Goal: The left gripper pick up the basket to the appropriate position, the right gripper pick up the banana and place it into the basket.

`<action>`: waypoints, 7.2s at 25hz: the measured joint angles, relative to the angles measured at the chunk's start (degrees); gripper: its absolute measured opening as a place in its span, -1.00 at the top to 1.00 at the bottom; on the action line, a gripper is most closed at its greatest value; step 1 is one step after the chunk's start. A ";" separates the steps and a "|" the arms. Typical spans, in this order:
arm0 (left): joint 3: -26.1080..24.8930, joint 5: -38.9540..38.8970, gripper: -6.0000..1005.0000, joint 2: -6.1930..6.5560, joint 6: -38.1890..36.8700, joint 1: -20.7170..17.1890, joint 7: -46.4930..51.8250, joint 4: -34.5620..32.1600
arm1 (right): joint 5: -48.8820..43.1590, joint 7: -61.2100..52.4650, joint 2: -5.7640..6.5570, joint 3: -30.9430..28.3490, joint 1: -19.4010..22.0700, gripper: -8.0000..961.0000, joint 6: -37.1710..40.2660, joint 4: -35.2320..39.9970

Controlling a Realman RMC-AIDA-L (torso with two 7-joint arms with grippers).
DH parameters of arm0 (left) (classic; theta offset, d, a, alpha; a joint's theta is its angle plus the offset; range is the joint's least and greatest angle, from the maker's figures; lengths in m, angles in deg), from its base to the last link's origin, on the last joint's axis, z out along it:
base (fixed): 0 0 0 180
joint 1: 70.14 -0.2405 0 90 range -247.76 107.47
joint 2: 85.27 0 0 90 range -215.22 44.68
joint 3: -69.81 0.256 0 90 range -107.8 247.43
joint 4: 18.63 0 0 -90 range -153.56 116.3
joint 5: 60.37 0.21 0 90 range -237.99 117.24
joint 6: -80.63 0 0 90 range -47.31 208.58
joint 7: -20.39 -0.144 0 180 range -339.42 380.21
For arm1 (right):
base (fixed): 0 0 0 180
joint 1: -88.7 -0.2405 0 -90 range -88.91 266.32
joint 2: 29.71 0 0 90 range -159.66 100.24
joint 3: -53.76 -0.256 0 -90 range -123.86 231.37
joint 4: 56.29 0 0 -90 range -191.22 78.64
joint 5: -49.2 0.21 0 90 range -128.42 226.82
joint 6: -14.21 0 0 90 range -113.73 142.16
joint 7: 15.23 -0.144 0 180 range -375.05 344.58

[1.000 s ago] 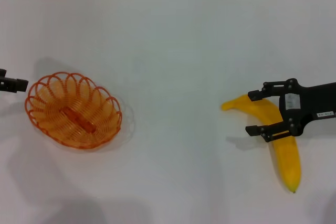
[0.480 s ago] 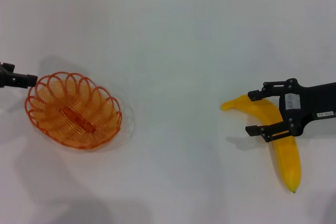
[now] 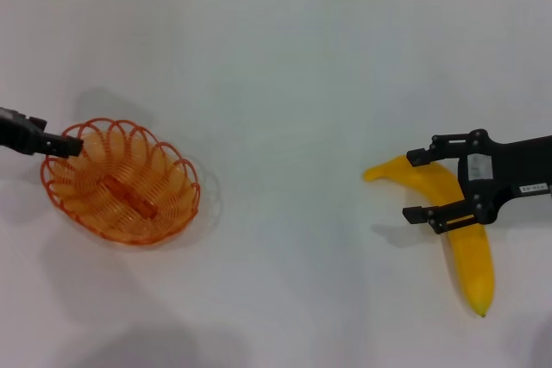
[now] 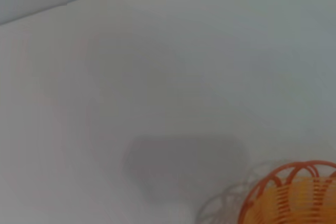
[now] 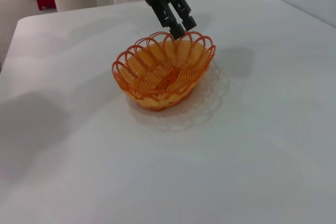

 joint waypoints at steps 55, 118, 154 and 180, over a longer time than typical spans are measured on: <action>1.18 -17.29 0.89 -0.30 6.76 0.14 -3.96 8.45 | -1.77 -0.18 -1.19 -0.09 -0.57 -0.82 -2.22 -0.27; 0.84 -30.88 0.87 -0.47 14.14 -1.26 -5.96 25.12 | -1.12 -0.33 -1.16 -2.90 -1.24 -0.79 -2.31 -0.18; 1.18 -48.89 -0.59 -0.60 -0.12 -7.43 -33.16 19.91 | -1.05 -4.05 -3.31 -2.90 -1.04 -0.78 -3.00 2.48; 0.72 -57.43 -0.59 -0.70 -9.77 -11.00 -50.98 26.83 | -6.41 -26.84 -5.28 15.47 7.03 -0.76 -16.06 25.22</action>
